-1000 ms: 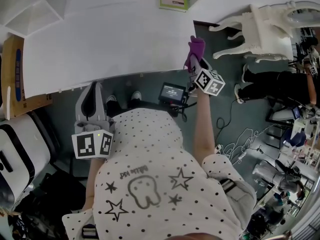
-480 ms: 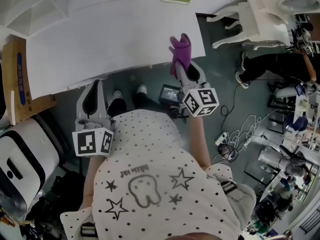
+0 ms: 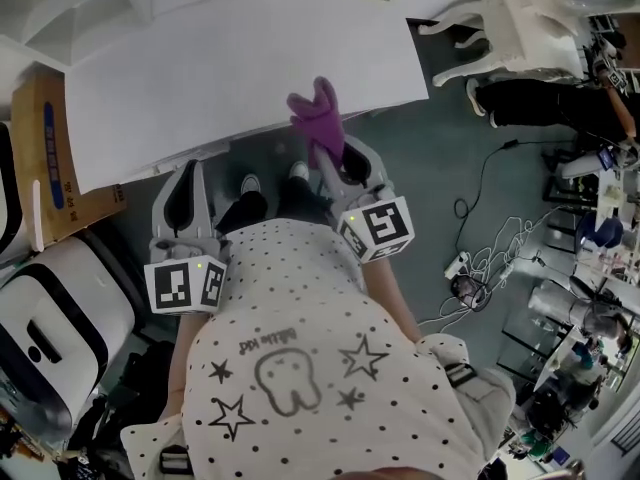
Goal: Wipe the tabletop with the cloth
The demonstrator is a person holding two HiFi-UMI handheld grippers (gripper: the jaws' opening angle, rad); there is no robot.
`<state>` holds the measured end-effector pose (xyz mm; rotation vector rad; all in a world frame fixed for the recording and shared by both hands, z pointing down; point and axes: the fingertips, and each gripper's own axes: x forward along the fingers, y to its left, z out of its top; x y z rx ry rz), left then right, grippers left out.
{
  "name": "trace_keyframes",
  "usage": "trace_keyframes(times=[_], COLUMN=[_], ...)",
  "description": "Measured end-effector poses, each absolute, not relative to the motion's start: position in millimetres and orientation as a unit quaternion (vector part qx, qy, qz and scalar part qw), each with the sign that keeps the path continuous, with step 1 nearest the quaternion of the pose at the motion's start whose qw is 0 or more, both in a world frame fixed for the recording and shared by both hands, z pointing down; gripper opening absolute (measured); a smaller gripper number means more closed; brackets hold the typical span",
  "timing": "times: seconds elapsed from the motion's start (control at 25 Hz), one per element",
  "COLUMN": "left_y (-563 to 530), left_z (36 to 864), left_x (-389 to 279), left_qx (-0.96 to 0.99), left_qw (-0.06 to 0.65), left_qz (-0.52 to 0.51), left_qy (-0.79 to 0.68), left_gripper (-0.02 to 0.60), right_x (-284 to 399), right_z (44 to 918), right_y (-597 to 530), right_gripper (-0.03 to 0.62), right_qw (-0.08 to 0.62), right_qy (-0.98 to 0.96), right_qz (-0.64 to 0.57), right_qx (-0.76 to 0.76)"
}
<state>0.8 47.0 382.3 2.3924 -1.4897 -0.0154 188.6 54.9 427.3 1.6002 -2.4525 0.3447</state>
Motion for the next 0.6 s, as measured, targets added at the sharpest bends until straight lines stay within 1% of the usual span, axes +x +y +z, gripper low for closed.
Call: trace_keyframes(times=[0.24, 0.36, 0.6], left_y=[45.9, 47.1, 42.7], left_z=[384.8, 389.9, 388.4], left_x=[-11.7, -18.7, -17.0], left_qx=[0.846, 0.851, 0.858], left_qw=[0.161, 0.163, 0.163], left_qz=[-0.001, 0.000, 0.002], left_qy=[-0.508, -0.498, -0.488], left_gripper=[0.000, 0.000, -0.002], right_x=[137.5, 117.0, 112.8], right_z=[420.1, 420.2, 415.7], right_y=[71.1, 80.0, 82.3], right_gripper=[0.072, 0.072, 0.072], right_qw=[0.084, 0.090, 0.096], right_qy=[-0.844, -0.849, -0.847], right_qz=[0.111, 0.104, 0.092], right_qx=[0.518, 0.511, 0.515])
